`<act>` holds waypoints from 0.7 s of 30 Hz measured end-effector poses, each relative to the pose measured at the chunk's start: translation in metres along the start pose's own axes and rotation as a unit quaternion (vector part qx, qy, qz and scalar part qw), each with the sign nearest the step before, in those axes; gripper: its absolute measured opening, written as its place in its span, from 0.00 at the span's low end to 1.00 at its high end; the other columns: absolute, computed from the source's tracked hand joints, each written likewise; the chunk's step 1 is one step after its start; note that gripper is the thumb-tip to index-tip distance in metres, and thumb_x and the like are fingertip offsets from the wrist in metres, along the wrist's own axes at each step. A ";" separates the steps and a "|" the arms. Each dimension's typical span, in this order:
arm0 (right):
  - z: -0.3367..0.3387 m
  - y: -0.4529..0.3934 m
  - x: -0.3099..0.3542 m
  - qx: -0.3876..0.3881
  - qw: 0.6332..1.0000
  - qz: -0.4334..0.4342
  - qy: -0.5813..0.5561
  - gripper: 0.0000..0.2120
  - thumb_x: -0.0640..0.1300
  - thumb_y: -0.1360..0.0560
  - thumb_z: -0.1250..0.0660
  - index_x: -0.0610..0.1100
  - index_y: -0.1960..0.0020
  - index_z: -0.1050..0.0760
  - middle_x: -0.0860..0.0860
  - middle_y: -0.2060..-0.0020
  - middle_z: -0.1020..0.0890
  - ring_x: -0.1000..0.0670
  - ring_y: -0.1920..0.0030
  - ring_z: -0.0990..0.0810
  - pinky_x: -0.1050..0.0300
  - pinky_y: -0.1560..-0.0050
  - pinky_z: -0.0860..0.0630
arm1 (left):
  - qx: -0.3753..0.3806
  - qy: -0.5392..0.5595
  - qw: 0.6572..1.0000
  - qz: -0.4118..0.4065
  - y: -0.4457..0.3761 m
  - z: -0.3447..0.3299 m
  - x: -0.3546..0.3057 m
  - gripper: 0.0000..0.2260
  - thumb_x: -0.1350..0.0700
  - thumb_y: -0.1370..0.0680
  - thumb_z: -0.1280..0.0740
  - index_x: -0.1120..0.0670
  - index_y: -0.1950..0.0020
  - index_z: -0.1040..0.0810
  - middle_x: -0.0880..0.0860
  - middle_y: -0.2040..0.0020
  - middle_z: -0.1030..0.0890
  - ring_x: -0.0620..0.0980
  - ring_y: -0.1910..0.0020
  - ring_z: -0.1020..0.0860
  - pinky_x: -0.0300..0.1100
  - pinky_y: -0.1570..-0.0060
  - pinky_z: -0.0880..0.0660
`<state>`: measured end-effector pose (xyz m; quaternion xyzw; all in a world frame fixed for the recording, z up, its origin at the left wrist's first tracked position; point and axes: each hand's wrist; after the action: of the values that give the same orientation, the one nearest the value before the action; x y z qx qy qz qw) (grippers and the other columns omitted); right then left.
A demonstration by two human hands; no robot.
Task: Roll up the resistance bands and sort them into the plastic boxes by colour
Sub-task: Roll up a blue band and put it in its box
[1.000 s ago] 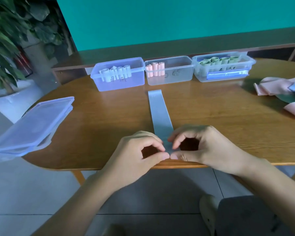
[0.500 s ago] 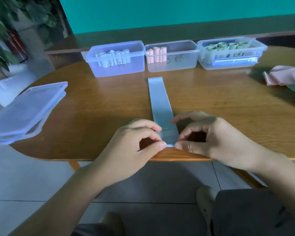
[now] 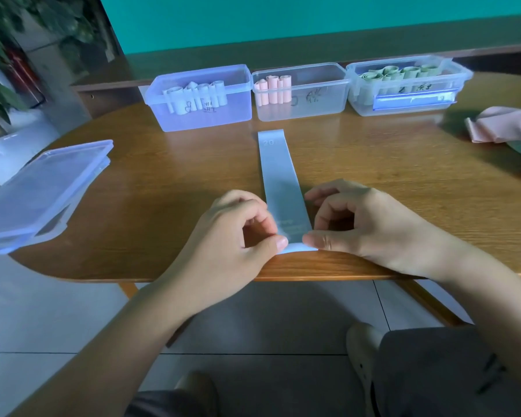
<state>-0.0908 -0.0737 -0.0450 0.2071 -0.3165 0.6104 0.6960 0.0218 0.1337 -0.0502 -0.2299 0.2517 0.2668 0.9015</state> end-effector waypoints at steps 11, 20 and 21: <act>-0.004 0.008 -0.004 0.029 0.992 0.122 0.022 0.05 0.49 0.23 0.29 0.58 0.49 0.17 0.63 0.40 0.24 0.57 0.35 0.26 0.61 0.39 0.31 | 0.029 -0.058 0.989 -0.131 0.004 -0.001 0.001 0.05 0.57 0.20 0.30 0.49 0.48 0.16 0.41 0.53 0.20 0.44 0.49 0.24 0.37 0.52 0.26; -0.007 0.008 -0.005 0.001 0.987 0.154 0.052 0.07 0.56 0.24 0.31 0.57 0.50 0.16 0.60 0.38 0.27 0.56 0.34 0.27 0.54 0.36 0.27 | 0.024 -0.065 0.992 -0.109 0.001 -0.001 -0.002 0.10 0.43 0.23 0.33 0.47 0.51 0.16 0.39 0.56 0.22 0.42 0.52 0.23 0.29 0.56 0.27; -0.007 0.007 -0.005 -0.004 0.986 0.157 0.056 0.07 0.55 0.23 0.32 0.56 0.50 0.16 0.59 0.38 0.27 0.56 0.35 0.26 0.55 0.37 0.27 | 0.024 -0.067 0.992 -0.107 0.000 -0.002 -0.001 0.11 0.43 0.22 0.35 0.47 0.51 0.16 0.39 0.55 0.23 0.42 0.52 0.24 0.31 0.55 0.27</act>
<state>-0.0969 -0.0714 -0.0543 0.1170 -0.3080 0.7213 0.6092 0.0204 0.1324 -0.0506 -0.2158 0.1707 0.1773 0.9449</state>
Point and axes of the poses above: each hand's wrist, its own y-axis away from the middle knuckle, its own z-axis out of the back of the hand, x = y × z
